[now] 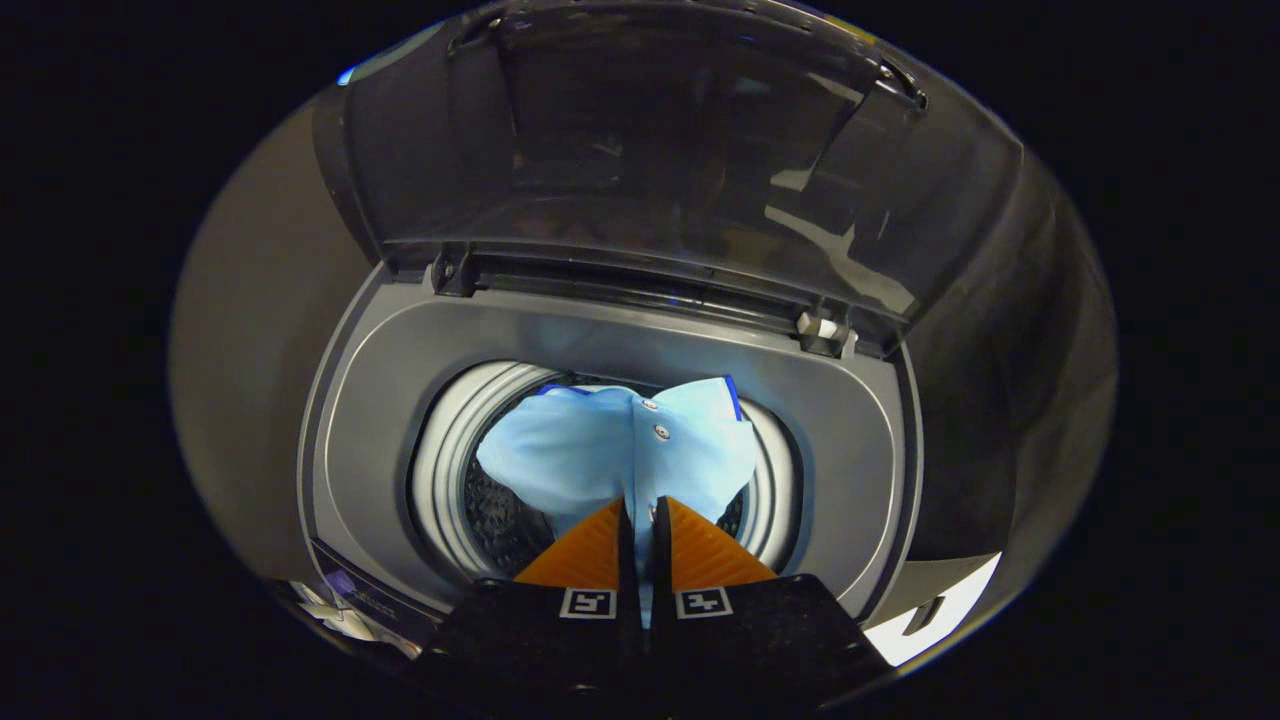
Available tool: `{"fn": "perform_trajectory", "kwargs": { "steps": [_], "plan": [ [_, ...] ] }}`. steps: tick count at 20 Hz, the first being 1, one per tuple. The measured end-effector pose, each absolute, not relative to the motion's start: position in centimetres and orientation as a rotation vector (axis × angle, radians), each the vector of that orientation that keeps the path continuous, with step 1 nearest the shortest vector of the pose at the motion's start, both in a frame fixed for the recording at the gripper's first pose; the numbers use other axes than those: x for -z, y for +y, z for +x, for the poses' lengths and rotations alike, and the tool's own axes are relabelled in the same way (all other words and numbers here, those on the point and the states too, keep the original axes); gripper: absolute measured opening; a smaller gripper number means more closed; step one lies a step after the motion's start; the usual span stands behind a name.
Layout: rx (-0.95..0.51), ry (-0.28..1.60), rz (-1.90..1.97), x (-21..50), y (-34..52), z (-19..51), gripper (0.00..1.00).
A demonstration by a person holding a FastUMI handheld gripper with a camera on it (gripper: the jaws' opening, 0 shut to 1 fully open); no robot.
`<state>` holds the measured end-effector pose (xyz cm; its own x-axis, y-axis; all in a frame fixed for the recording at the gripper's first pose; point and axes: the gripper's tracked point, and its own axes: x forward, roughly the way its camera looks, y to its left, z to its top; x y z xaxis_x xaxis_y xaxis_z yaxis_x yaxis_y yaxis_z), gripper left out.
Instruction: Put the clothes into the washing machine and then close the washing machine lid.
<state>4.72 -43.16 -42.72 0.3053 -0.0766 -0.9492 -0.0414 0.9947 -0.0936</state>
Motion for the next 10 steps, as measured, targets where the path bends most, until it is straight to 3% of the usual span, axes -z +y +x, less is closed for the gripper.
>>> {"fn": "perform_trajectory", "kwargs": {
  "steps": [4,7,10],
  "plan": [
    [-0.002,1.264,-0.115,43.2,-42.5,4.7,0.07],
    [-0.1,1.335,-0.085,44.2,-41.0,3.3,0.1],
    [-0.022,1.32,-0.065,44.3,-42.2,3.2,0.16]
  ]
}}
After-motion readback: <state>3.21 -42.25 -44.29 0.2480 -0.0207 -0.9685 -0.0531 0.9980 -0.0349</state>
